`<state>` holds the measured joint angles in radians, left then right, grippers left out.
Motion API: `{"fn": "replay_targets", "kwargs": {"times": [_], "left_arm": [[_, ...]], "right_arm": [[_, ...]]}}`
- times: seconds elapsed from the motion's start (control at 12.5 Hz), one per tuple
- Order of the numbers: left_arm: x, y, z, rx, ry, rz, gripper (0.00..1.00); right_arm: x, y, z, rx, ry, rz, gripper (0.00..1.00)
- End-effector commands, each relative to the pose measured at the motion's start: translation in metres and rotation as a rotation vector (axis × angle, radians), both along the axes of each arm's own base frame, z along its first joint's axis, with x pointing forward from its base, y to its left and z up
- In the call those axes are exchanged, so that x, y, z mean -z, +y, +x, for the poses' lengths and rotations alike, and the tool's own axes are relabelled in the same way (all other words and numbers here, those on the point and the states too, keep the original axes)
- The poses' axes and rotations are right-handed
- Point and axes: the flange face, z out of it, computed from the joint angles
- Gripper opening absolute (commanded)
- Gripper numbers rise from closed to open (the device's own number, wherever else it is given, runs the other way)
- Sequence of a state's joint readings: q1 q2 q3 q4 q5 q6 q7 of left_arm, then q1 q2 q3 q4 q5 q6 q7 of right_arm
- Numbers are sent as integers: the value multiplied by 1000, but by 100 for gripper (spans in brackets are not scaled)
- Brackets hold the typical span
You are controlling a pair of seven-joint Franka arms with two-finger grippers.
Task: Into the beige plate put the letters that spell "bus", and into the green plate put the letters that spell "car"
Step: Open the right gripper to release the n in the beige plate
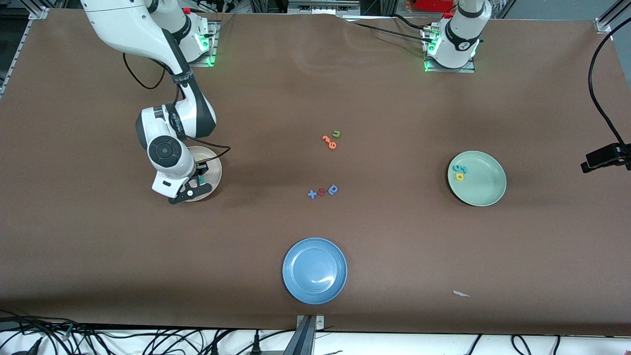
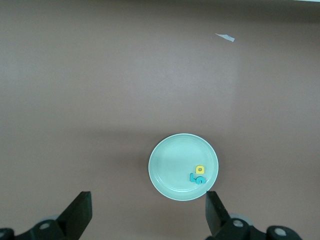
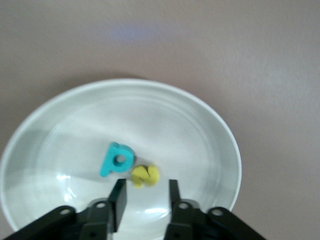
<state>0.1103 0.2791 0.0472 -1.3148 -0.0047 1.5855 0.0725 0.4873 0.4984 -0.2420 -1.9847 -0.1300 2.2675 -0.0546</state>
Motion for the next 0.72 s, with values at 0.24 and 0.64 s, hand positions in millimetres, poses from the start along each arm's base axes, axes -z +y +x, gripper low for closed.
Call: {"fn": "replay_targets", "kwargs": {"times": [0.24, 0.64], "left_arm": [[-2, -32, -1, 61, -12, -8, 100], [-2, -35, 0, 65, -13, -14, 100]], "right_arm": [[-88, 0, 5, 28, -28, 41, 100], [-220, 22, 43, 104, -1, 114, 100]]}}
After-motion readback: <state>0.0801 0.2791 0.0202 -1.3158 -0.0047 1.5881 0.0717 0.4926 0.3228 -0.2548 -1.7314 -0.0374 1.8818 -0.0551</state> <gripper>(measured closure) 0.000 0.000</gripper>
